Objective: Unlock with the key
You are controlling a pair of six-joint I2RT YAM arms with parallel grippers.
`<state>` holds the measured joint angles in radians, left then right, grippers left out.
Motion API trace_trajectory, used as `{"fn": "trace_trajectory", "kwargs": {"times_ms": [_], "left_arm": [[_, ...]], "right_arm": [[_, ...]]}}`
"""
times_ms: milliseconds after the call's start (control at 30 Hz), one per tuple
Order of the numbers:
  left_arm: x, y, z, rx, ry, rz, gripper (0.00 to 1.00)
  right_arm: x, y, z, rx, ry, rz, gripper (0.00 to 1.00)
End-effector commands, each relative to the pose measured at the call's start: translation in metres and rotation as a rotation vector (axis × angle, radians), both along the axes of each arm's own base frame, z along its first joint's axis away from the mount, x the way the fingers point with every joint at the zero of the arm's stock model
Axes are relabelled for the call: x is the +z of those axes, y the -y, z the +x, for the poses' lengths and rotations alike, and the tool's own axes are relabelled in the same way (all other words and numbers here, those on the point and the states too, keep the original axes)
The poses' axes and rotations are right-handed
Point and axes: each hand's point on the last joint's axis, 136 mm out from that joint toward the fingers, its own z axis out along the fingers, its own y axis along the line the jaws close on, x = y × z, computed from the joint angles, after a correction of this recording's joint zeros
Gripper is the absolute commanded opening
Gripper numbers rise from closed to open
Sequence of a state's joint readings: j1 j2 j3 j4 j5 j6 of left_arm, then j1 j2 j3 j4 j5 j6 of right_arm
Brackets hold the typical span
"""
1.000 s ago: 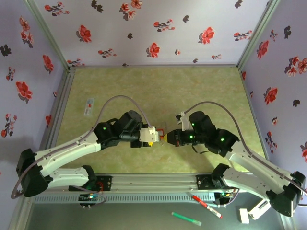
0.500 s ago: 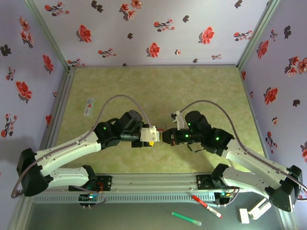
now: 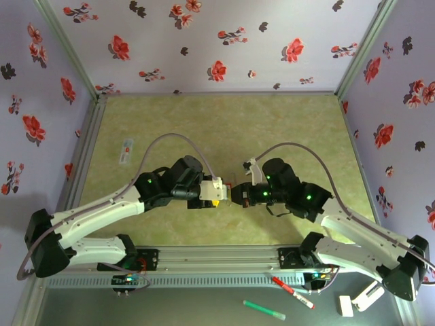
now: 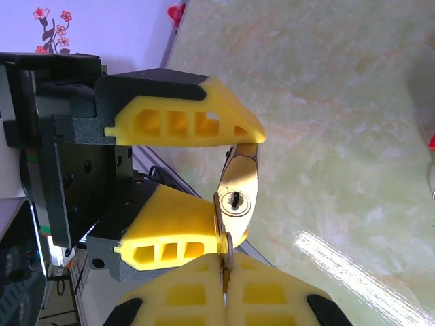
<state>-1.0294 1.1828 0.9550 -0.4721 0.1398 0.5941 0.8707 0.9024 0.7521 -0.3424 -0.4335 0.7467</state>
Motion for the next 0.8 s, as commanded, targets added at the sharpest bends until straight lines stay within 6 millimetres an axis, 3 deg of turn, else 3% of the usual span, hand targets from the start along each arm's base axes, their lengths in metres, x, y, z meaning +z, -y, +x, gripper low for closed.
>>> {"fn": "trace_trajectory", "kwargs": {"times_ms": [0,767], "left_arm": [[0.0256,0.0142,-0.0003,-0.014,0.009,-0.084,0.16],[0.0274,0.0188,-0.0028,-0.011,-0.029,-0.091,0.15]], "right_arm": [[-0.004,0.0091,0.0004,-0.017,0.029,-0.05,0.0],[-0.008,0.0026,-0.0004,0.003,0.014,-0.029,0.0]]}}
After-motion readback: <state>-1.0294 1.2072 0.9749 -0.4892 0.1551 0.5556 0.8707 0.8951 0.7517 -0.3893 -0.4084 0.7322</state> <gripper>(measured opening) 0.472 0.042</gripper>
